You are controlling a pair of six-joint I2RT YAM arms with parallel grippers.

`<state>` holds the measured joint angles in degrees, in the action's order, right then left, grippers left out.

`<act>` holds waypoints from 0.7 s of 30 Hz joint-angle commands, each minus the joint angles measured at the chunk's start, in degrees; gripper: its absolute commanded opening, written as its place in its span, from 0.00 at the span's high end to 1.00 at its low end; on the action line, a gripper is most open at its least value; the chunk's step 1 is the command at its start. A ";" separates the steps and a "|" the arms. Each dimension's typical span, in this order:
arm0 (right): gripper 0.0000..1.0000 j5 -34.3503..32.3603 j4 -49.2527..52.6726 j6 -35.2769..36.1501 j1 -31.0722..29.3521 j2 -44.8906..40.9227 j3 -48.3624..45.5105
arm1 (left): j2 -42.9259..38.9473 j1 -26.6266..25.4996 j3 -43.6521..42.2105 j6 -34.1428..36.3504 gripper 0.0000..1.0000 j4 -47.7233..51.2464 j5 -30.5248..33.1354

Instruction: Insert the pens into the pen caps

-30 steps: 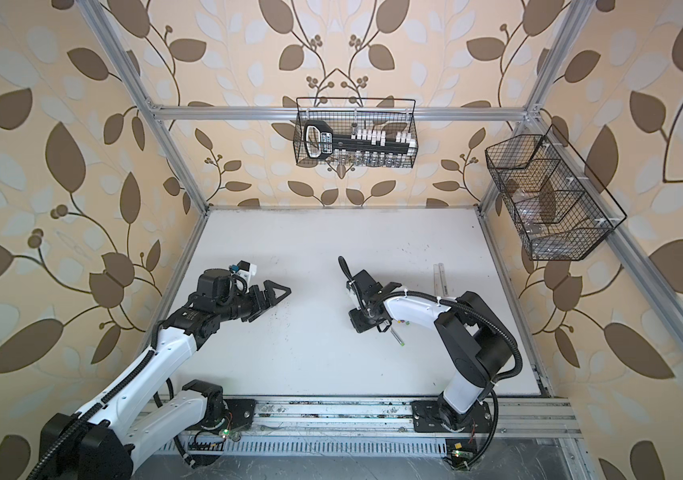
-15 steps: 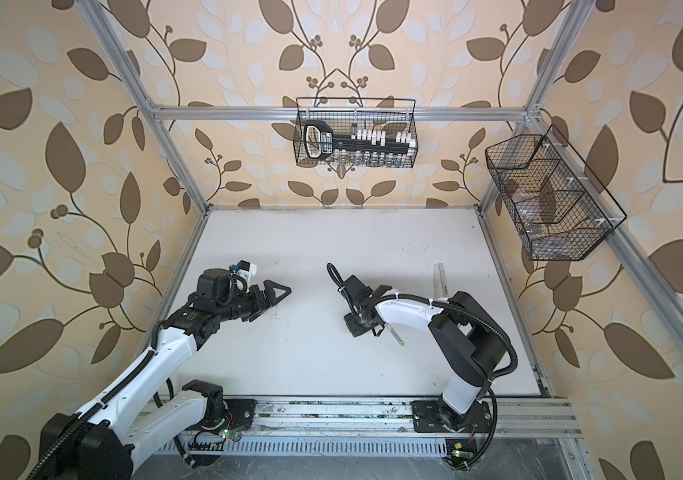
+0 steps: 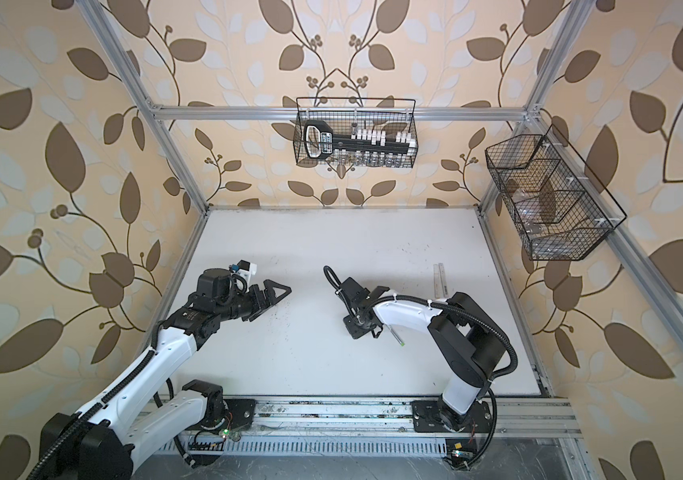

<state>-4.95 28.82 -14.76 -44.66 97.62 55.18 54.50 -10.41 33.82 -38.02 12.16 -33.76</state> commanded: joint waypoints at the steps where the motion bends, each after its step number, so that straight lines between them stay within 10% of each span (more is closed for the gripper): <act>1: 0.87 1.20 0.45 -0.13 -0.84 -0.85 1.16 | 0.67 0.31 -1.61 -1.29 0.01 -4.39 -2.57; 21: 0.88 4.60 -26.89 -6.87 -8.98 -9.05 1.22 | 3.60 -3.50 -3.13 -4.17 0.10 -15.15 -8.85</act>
<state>-0.99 6.59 -19.68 -52.90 89.27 55.13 58.48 -12.86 30.74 -42.26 0.71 -40.16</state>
